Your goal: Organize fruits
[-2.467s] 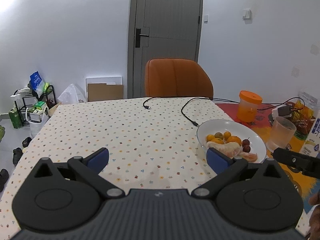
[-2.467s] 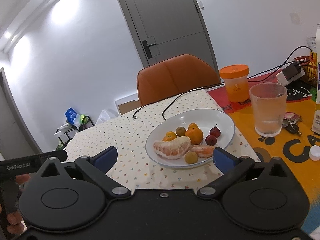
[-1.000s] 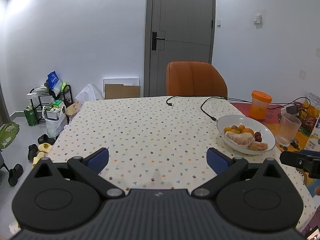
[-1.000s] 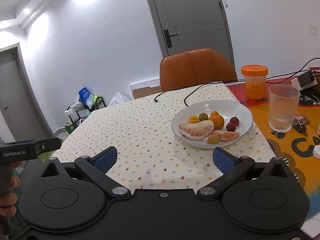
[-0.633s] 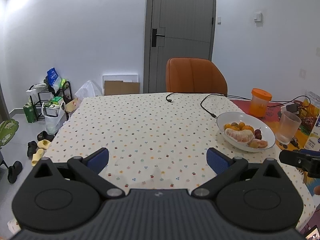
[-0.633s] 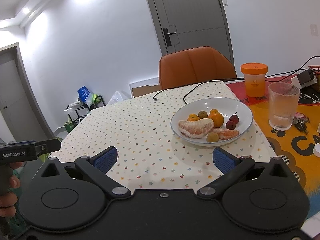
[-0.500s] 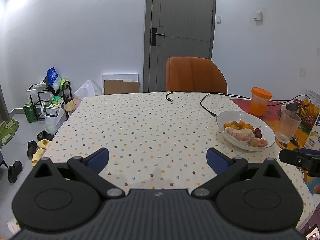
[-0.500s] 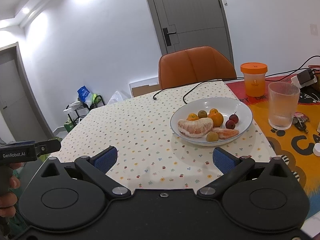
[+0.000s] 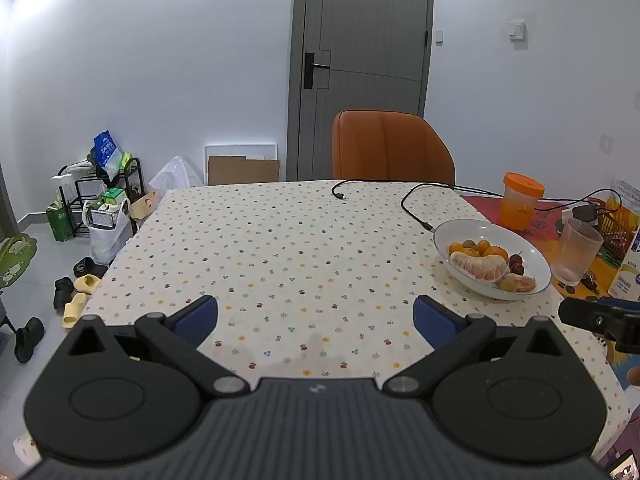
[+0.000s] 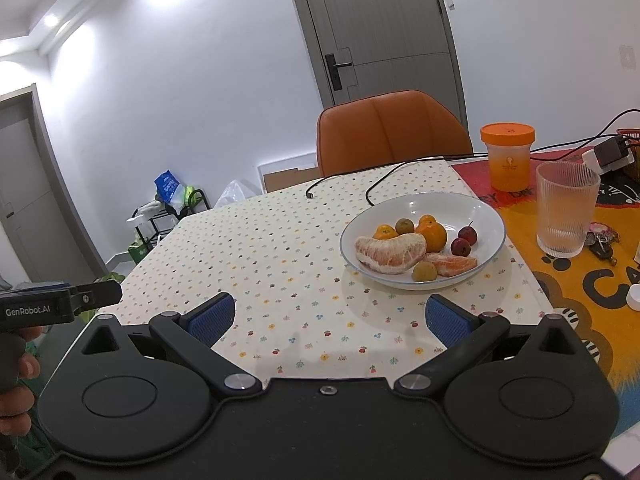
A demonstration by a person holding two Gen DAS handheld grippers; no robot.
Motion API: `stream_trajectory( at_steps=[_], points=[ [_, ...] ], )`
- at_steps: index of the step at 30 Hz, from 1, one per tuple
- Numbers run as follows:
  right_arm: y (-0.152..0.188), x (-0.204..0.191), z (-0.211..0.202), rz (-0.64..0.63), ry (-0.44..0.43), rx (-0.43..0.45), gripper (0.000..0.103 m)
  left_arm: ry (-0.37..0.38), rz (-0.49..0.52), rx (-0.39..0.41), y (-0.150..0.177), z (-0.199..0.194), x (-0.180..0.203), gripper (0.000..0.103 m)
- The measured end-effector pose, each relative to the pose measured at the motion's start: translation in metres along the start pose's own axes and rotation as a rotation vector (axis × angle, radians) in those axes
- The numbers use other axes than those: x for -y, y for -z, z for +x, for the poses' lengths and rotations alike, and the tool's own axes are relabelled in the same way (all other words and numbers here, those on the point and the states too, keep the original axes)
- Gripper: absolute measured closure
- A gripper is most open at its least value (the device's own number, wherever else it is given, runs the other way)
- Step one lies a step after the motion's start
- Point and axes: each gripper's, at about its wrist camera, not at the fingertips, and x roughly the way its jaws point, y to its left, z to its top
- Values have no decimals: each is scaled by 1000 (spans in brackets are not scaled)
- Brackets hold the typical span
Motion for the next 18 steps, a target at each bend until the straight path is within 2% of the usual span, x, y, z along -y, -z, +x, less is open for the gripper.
stream_trajectory(
  at_steps=[18],
  points=[
    [1, -2, 1, -9, 0, -9, 0, -2, -7, -13, 3, 3, -1, 0]
  ],
)
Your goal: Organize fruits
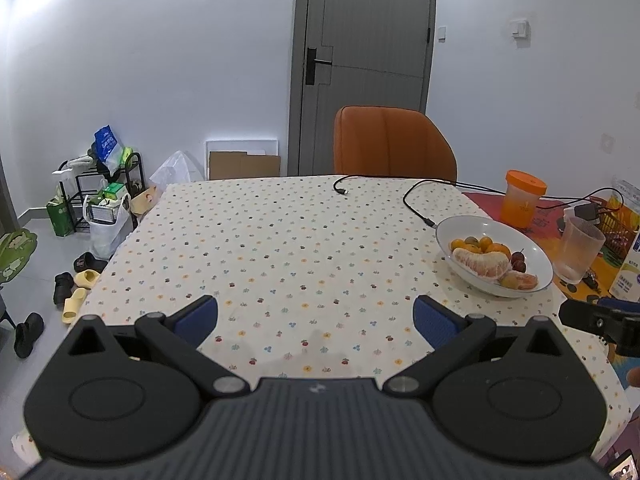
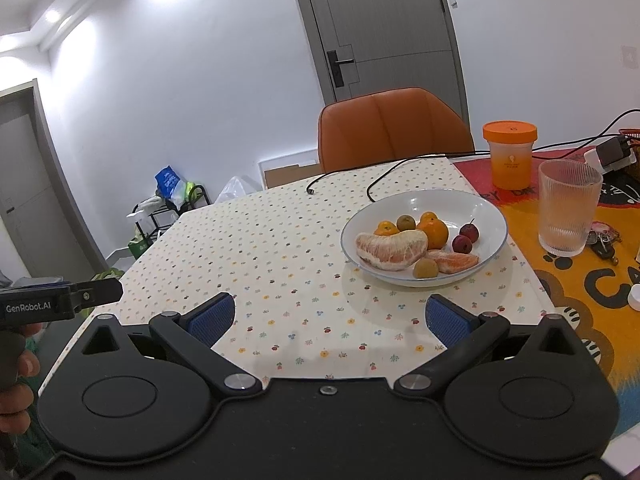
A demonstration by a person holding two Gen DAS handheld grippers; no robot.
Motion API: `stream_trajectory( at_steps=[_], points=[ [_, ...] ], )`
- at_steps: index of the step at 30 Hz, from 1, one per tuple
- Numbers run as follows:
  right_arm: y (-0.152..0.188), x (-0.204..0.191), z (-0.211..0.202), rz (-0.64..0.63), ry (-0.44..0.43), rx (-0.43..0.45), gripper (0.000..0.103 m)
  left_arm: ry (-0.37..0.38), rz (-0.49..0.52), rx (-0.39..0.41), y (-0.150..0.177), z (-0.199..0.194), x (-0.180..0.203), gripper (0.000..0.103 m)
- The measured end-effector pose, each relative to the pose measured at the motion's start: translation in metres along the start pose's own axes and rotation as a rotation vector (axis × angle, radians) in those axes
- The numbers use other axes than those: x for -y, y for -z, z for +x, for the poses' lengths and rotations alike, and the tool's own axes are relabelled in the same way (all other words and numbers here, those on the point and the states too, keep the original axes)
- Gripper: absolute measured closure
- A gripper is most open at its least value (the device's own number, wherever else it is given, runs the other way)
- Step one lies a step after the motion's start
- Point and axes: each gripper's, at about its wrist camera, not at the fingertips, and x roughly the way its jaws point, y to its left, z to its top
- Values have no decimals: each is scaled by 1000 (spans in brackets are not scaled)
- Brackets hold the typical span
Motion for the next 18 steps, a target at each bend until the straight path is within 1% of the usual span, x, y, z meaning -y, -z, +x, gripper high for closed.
stream_trajectory(
  at_steps=[11, 18],
  points=[
    [4, 1, 6, -6, 9, -15, 0, 0, -14, -23, 4, 9, -3, 0],
    [5, 4, 7, -4, 11, -20, 0, 13, 6, -22, 4, 9, 3, 0]
  ],
)
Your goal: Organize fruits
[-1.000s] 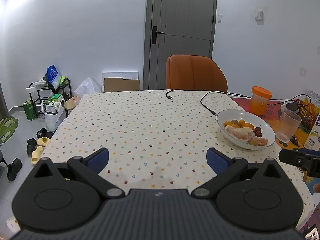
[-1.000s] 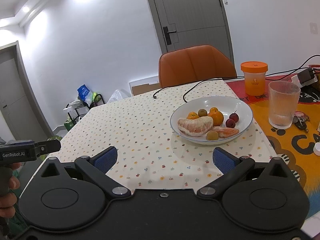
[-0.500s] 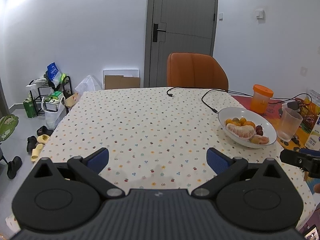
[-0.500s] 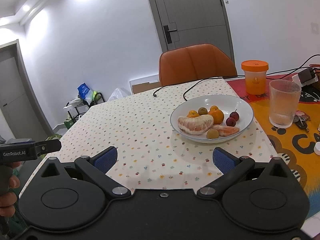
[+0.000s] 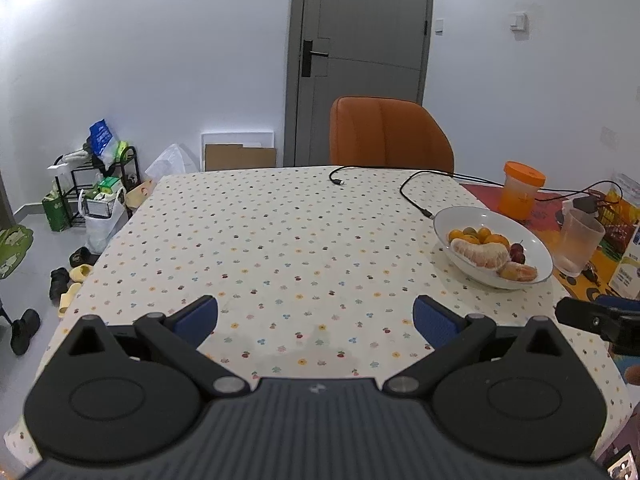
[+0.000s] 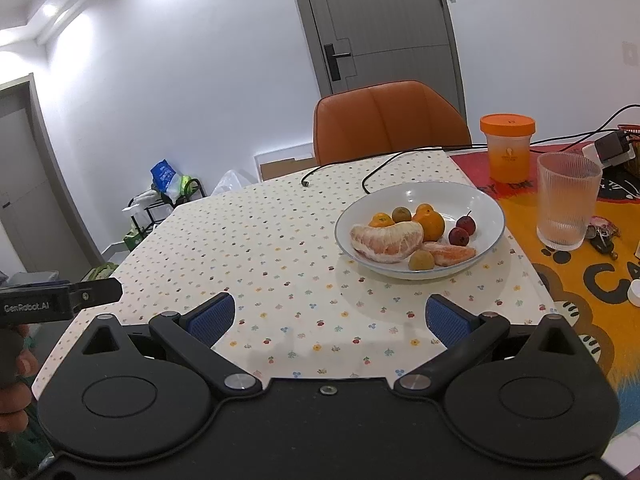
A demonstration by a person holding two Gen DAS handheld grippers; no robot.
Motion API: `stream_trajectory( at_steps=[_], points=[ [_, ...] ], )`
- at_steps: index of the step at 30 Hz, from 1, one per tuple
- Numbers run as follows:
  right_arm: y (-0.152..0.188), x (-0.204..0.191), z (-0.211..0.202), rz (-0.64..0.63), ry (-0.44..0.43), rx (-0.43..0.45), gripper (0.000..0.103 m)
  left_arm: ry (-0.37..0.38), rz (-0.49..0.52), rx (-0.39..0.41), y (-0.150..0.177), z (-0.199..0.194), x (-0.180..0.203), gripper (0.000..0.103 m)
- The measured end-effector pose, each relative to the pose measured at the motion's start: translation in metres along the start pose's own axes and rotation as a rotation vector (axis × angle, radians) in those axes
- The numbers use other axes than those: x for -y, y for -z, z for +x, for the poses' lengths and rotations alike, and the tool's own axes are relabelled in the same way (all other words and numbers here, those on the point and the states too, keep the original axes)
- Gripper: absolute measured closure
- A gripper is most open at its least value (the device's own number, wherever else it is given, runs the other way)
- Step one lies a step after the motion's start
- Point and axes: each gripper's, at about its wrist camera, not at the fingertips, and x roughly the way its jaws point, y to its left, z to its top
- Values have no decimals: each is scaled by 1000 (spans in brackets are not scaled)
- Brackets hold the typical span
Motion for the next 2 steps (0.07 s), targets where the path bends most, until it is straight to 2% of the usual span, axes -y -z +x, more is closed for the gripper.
stream_trajectory(
  at_steps=[2],
  points=[
    [0, 1, 0, 2, -1, -3, 0, 2, -1, -2, 0, 0, 1, 0]
  ],
)
